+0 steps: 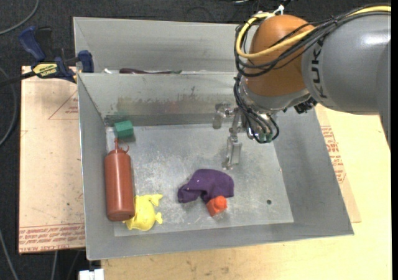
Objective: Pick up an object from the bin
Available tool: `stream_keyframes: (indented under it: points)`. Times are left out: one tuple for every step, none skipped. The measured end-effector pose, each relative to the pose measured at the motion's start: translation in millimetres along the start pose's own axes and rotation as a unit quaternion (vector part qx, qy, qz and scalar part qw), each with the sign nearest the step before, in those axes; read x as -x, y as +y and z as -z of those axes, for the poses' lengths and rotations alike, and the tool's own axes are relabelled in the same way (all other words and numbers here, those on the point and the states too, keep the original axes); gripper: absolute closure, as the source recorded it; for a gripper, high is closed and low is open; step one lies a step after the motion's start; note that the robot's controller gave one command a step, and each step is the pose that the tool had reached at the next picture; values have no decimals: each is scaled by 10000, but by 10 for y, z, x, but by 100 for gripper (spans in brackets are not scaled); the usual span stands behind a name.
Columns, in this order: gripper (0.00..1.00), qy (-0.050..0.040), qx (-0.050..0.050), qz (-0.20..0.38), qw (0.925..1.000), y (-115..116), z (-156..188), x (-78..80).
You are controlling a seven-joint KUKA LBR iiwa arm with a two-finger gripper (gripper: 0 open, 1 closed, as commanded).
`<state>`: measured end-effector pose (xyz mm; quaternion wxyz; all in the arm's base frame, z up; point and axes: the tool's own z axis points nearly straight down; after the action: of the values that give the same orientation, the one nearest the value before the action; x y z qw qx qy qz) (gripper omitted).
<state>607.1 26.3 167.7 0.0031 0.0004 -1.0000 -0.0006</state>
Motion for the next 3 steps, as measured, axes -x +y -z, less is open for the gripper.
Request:
stream_keyframes:
  points:
    - [0, -37, 1, -2, 10000, 0, 47, 15]
    - [0, -60, 0, 362, 9993, -31, -254, -234]
    - [0, -30, -4, 447, 9990, -28, -369, -311]
